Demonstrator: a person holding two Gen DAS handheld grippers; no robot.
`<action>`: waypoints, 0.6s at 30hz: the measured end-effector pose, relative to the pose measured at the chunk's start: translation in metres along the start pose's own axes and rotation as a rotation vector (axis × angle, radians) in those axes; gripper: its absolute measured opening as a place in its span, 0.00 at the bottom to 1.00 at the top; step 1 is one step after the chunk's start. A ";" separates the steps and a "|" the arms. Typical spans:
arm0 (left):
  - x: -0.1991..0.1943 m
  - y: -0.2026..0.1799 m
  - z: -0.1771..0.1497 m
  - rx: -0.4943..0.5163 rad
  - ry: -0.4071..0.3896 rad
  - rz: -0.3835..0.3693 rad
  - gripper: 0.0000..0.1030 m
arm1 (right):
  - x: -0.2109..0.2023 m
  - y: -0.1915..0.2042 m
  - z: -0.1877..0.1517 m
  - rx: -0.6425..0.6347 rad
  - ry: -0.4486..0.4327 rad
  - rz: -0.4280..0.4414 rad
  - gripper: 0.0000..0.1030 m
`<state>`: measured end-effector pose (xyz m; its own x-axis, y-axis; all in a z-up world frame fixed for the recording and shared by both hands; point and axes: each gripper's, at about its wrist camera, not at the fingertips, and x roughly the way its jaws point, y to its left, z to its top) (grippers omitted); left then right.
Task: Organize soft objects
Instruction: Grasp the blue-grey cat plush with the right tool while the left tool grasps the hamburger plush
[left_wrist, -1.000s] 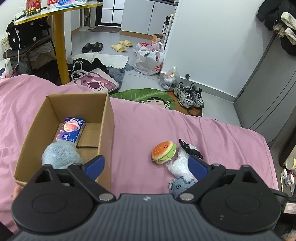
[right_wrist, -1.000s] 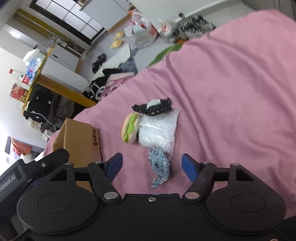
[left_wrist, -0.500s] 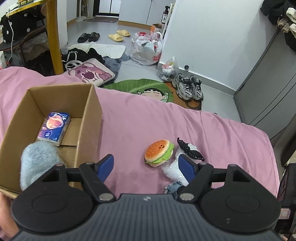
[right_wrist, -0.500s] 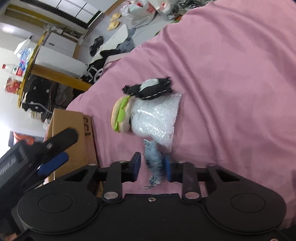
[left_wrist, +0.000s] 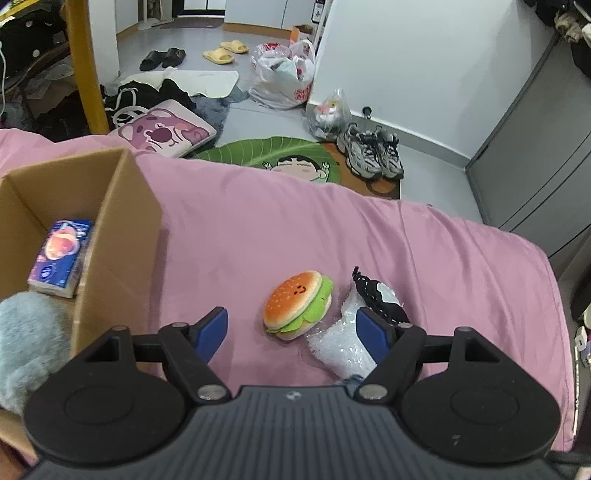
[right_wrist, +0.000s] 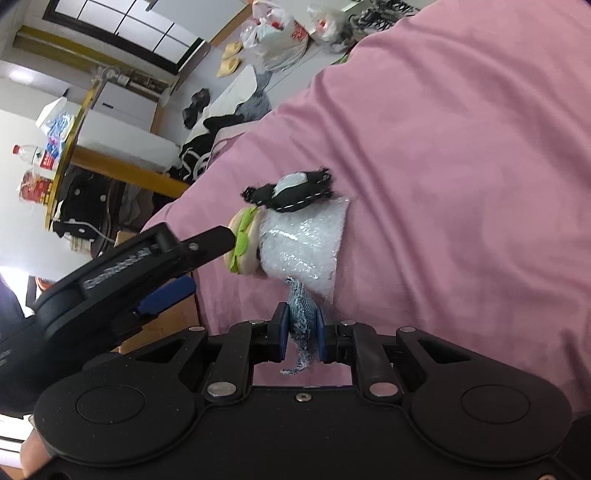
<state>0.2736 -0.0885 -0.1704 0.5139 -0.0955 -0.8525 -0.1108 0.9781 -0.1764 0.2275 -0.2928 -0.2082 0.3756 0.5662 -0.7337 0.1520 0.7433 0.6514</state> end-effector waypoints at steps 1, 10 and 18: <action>0.004 -0.001 0.000 0.002 0.005 0.001 0.73 | 0.001 -0.002 0.001 0.008 -0.001 -0.001 0.15; 0.035 0.002 -0.001 -0.014 0.041 0.010 0.69 | 0.016 -0.009 0.010 0.055 0.009 -0.008 0.15; 0.041 0.007 0.001 -0.048 0.057 -0.044 0.31 | 0.014 -0.011 0.008 0.064 -0.002 0.003 0.15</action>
<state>0.2949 -0.0857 -0.2058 0.4702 -0.1498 -0.8698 -0.1302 0.9629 -0.2362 0.2382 -0.2957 -0.2242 0.3777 0.5680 -0.7312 0.2093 0.7169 0.6650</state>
